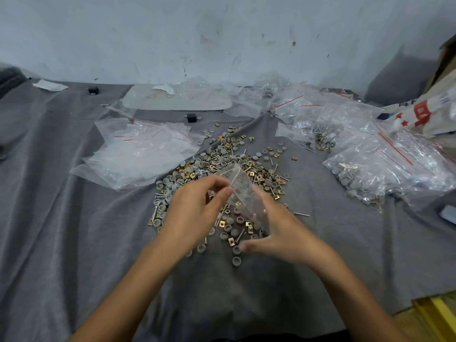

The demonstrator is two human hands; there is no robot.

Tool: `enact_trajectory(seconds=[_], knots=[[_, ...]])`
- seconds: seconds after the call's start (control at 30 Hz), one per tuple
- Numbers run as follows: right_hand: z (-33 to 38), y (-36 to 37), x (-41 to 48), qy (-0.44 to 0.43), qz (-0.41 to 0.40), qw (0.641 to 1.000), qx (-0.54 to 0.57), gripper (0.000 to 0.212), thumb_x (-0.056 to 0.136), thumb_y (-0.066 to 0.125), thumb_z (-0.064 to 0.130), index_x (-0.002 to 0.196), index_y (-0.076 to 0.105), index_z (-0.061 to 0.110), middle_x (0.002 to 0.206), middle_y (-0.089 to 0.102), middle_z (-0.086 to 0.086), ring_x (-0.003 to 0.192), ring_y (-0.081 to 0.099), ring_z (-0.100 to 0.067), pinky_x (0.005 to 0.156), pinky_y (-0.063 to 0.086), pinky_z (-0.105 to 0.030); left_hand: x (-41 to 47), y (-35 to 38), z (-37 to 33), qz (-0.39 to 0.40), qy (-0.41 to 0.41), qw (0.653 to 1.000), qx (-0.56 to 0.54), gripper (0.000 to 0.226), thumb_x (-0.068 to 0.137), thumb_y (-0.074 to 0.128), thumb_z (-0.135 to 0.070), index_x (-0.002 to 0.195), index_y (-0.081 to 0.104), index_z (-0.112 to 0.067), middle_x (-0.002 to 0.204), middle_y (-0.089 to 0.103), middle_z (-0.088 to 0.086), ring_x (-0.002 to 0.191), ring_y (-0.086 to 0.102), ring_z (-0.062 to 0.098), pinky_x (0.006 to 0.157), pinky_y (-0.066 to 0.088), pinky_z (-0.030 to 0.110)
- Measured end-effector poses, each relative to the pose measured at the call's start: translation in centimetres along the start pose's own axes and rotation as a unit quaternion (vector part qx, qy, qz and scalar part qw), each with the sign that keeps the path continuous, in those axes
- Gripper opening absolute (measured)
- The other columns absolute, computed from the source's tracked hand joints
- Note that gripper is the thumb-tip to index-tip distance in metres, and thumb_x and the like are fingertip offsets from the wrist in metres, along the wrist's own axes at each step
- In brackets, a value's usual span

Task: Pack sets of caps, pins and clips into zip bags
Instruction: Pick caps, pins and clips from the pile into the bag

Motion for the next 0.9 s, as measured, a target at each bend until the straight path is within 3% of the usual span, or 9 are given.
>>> enact_trajectory(seconds=[0.1,0.17,0.3,0.37,0.43,0.53,0.73,0.83,0.9], knots=[[-1.3,-0.4,0.3,0.015,-0.035,0.998,-0.044,0.103,0.081,0.082,0.043,0.156,0.012,0.048,0.138,0.053,0.013,0.137,0.043,-0.020,0.115,0.036,-0.047,0.3,-0.1,0.5,0.034,-0.004,0.999,-0.022,0.007,0.099,0.059,-0.046,0.098,0.062,-0.040,0.092,0.067,-0.025,0.070,0.058,-0.008,0.061,0.040,0.023],[-1.7,-1.2,0.4,0.015,-0.050,0.996,-0.075,0.093,0.086,0.078,0.039,0.156,0.018,0.045,0.131,0.052,0.014,0.133,0.044,-0.021,0.113,0.036,-0.045,0.5,-0.1,0.5,0.069,-0.002,0.997,-0.043,0.009,0.099,0.057,-0.048,0.098,0.060,-0.040,0.088,0.067,-0.019,0.068,0.059,0.000,0.060,0.044,0.029],[-1.3,-2.2,0.1,0.006,-0.002,0.999,-0.054,0.117,0.065,0.082,0.069,0.156,0.011,0.051,0.162,0.027,0.014,0.148,0.025,-0.008,0.122,0.028,-0.045,0.1,0.7,0.1,0.107,0.009,0.994,-0.022,0.007,0.099,0.056,-0.047,0.094,0.058,-0.042,0.083,0.063,-0.024,0.070,0.057,-0.005,0.061,0.039,0.023],[1.0,-3.7,-0.1,-0.048,-0.026,0.998,0.040,0.099,0.065,0.077,0.075,0.146,0.021,0.065,0.157,0.029,0.026,0.141,0.028,0.013,0.119,0.033,-0.039,-0.2,1.1,-0.2,0.108,0.018,0.994,0.000,0.007,0.099,0.057,-0.044,0.093,0.058,-0.042,0.082,0.062,-0.025,0.075,0.056,-0.008,0.063,0.038,0.022],[3.6,-4.9,0.0,-0.104,-0.044,0.992,0.063,0.072,0.079,0.070,0.063,0.141,0.033,0.065,0.154,0.035,0.028,0.140,0.030,0.014,0.117,0.035,-0.037,-0.3,1.6,-0.4,0.118,0.030,0.992,0.025,0.004,0.099,0.058,-0.040,0.097,0.062,-0.038,0.086,0.063,-0.022,0.082,0.057,-0.006,0.070,0.042,0.026],[6.4,-4.8,0.7,-0.151,-0.020,0.988,-0.015,0.049,0.094,0.067,0.029,0.138,0.053,0.045,0.150,0.044,0.012,0.145,0.030,0.000,0.119,0.028,-0.032,-0.4,2.0,-0.9,0.125,0.051,0.989,0.061,0.007,0.099,0.061,-0.035,0.102,0.065,-0.031,0.096,0.066,-0.015,0.094,0.060,0.003,0.083,0.047,0.033],[7.5,-4.9,1.5,-0.141,-0.002,0.983,-0.117,0.014,0.100,0.062,0.033,0.113,0.065,0.029,0.114,0.063,0.012,0.113,0.056,-0.012,0.098,0.046,-0.043,-0.5,1.4,-1.1,0.102,0.076,0.991,0.032,0.012,0.098,0.060,-0.040,0.107,0.065,-0.034,0.106,0.063,-0.016,0.101,0.057,-0.001,0.087,0.050,0.033],[6.9,-5.7,1.4,-0.132,-0.044,0.986,-0.095,0.008,0.099,0.061,0.040,0.101,0.063,0.032,0.103,0.064,0.016,0.100,0.059,-0.007,0.089,0.049,-0.041,-0.6,-0.6,-0.3,-0.004,0.047,0.998,-0.028,0.017,0.098,0.059,-0.038,0.115,0.060,-0.036,0.117,0.054,-0.016,0.106,0.056,0.002,0.081,0.046,0.016],[6.0,-6.5,1.2,-0.116,-0.074,0.986,-0.093,0.008,0.098,0.060,0.041,0.095,0.061,0.034,0.095,0.063,0.019,0.092,0.058,-0.001,0.081,0.047,-0.035,-0.8,-2.0,1.0,-0.061,0.013,0.998,-0.025,0.010,0.099,0.061,-0.032,0.108,0.061,-0.036,0.103,0.060,-0.019,0.091,0.059,0.003,0.073,0.046,0.018]])
Point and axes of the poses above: each hand's wrist, its own x-axis towards the middle knuckle, its own y-axis out of the palm, z = x × y, the point moved 9 cm from there along x, towards the middle knuckle
